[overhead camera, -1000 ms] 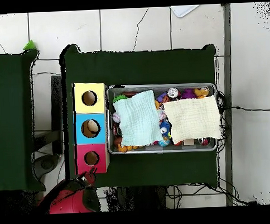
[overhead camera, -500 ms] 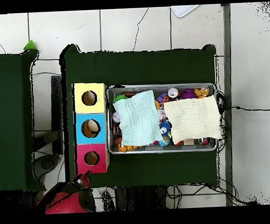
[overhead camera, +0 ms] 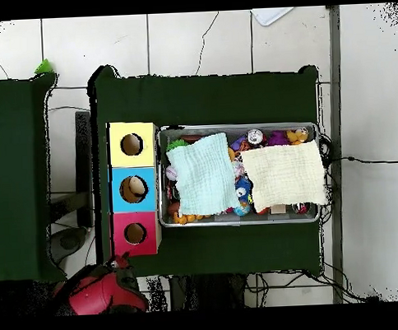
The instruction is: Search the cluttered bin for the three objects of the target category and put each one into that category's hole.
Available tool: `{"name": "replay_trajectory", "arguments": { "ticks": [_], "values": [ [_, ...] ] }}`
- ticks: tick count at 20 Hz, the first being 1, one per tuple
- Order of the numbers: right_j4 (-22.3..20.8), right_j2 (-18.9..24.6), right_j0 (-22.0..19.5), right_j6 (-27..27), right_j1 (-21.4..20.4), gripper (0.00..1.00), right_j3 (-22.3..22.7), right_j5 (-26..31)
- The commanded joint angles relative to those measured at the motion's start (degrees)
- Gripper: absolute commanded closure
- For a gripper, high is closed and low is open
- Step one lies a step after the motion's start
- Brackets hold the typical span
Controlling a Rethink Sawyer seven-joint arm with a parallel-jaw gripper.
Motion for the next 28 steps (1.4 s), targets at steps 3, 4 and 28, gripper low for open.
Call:
{"name": "replay_trajectory", "arguments": {
  "ticks": [3,4,28],
  "values": [
    [3.3,4.7,-0.2,9.8,2.9,0.00,-5.8,1.6],
    [3.3,4.7,-0.2,9.5,2.6,0.00,-6.0,2.1],
    [1.8,6.0,1.7,7.0,2.4,0.00,-8.6,6.3]
  ]
}}
